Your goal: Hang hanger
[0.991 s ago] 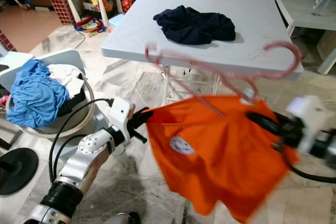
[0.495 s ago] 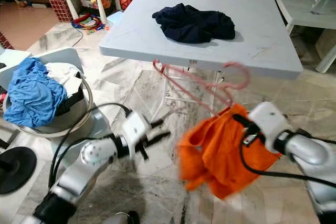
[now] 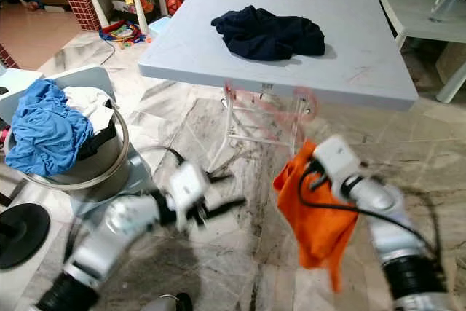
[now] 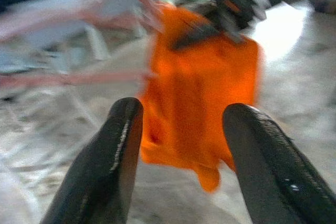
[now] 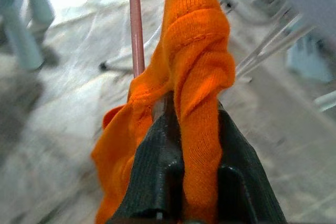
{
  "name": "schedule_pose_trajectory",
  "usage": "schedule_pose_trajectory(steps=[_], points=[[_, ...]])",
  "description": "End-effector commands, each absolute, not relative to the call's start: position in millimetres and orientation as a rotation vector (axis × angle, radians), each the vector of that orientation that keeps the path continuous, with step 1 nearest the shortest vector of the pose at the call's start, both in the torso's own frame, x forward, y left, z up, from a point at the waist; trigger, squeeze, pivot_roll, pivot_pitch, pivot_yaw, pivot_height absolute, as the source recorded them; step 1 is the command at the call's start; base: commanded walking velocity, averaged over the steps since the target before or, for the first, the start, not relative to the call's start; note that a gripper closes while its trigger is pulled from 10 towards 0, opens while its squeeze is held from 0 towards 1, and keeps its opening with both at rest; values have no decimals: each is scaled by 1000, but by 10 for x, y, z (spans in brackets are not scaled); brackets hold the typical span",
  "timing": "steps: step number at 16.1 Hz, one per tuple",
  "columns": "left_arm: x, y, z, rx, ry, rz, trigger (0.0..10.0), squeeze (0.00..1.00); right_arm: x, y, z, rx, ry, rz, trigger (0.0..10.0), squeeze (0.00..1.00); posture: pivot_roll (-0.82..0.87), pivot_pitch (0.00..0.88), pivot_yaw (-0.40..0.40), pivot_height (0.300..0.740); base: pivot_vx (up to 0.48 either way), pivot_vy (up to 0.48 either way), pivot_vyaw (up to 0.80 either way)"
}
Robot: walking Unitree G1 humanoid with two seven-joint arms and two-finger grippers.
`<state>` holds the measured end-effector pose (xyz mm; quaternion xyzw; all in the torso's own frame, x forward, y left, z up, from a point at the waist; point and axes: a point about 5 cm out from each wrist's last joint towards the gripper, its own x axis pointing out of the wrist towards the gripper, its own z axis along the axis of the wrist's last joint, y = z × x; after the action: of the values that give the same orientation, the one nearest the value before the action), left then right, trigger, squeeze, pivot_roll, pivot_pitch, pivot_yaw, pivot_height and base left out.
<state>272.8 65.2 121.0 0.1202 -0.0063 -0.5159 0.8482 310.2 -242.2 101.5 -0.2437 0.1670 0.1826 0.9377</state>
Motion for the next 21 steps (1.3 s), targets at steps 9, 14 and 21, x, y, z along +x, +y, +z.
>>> schedule_pose_trajectory(steps=[9,14,21], points=[[2884,1343,1274,447,10,-972,10000,1000,2557,-2893,1495,-771,395,852,10000,0,-11,96,-17,740,0,0,0],[2834,1232,1202,448,17,-1098,10000,1000,2429,-2838,1723,-759,429,1077,10000,0,-14,90,-18,740,0,0,0],[2948,1010,1311,312,-24,-1147,10000,1000,2359,-2581,1738,-726,376,1210,10000,0,-27,84,-12,740,0,0,0]])
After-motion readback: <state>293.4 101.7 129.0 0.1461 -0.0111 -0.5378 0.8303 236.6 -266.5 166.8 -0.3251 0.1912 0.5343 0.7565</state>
